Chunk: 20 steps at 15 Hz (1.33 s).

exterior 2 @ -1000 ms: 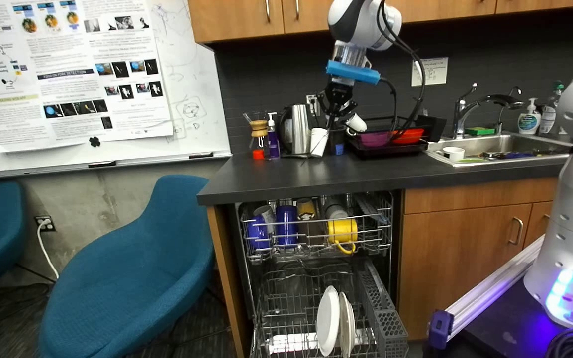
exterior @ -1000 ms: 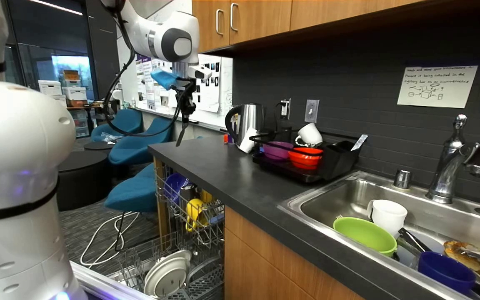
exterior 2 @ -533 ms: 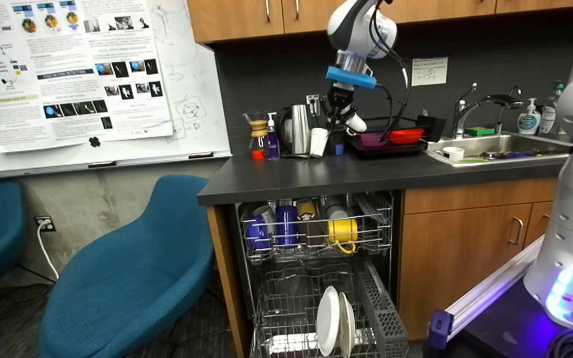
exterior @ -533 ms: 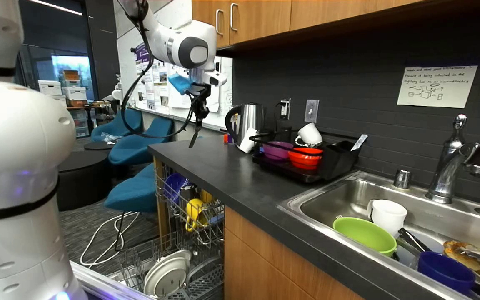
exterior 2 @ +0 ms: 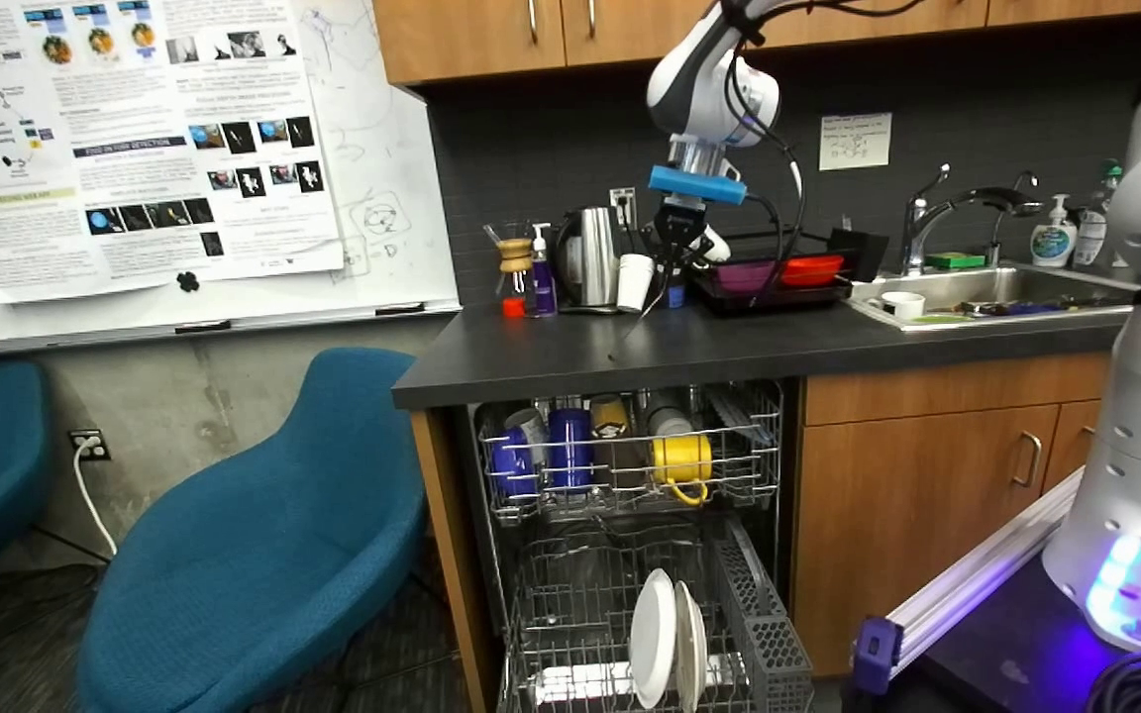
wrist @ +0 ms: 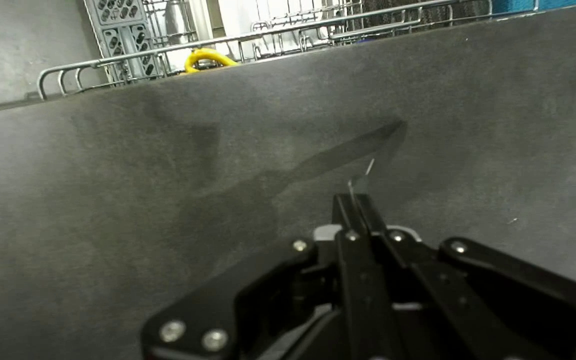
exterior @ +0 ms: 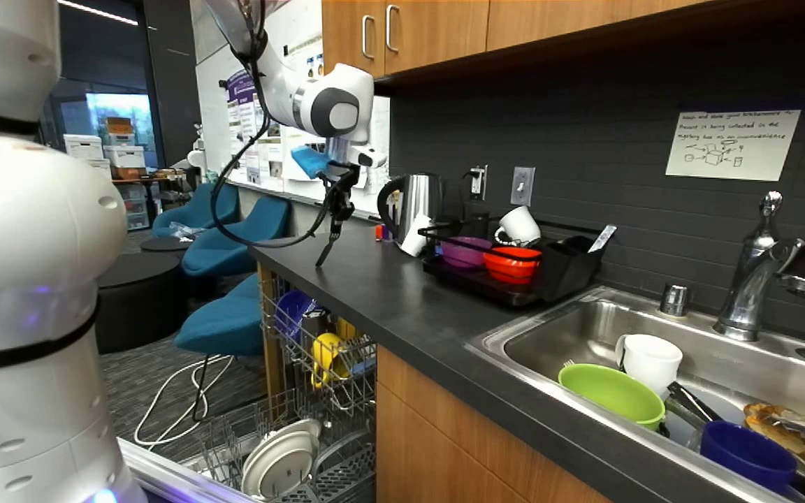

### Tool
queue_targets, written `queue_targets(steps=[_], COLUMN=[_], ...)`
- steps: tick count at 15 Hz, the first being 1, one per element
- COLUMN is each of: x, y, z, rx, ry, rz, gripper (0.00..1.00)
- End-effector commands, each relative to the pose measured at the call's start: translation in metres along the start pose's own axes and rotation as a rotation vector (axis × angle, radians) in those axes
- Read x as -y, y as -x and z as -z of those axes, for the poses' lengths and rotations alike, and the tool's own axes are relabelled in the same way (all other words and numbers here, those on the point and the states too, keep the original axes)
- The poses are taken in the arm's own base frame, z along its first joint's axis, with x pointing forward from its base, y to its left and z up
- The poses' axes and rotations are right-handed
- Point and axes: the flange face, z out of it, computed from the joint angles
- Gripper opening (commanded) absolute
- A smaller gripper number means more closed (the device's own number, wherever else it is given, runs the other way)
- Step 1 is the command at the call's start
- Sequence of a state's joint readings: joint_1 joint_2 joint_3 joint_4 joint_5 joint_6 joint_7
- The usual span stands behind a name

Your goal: Put the fork on the counter

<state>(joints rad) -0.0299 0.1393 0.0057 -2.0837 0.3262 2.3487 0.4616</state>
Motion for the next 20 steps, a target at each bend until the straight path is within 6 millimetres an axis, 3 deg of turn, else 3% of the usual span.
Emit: queue_targets(steps=[1,6,7,9,19,20], x=[0.004,0.002,0.002,0.001,-0.026,-0.031], y=[-0.003,-0.006,-0.007,-0.009,-0.022,-0.025], z=[-0.003,-0.004,-0.002,0.0,0.004,0.006], rx=[0.018,0.017,0.024,0.019,-0.114,-0.138], ry=[0.01,0.014,0.011,0.01,0.111,0.129], rz=[-0.015,-0.019,-0.023,-0.026,0.019,0.026], gripper=[0.0,0.0,0.27,0.3,0.98,1.0])
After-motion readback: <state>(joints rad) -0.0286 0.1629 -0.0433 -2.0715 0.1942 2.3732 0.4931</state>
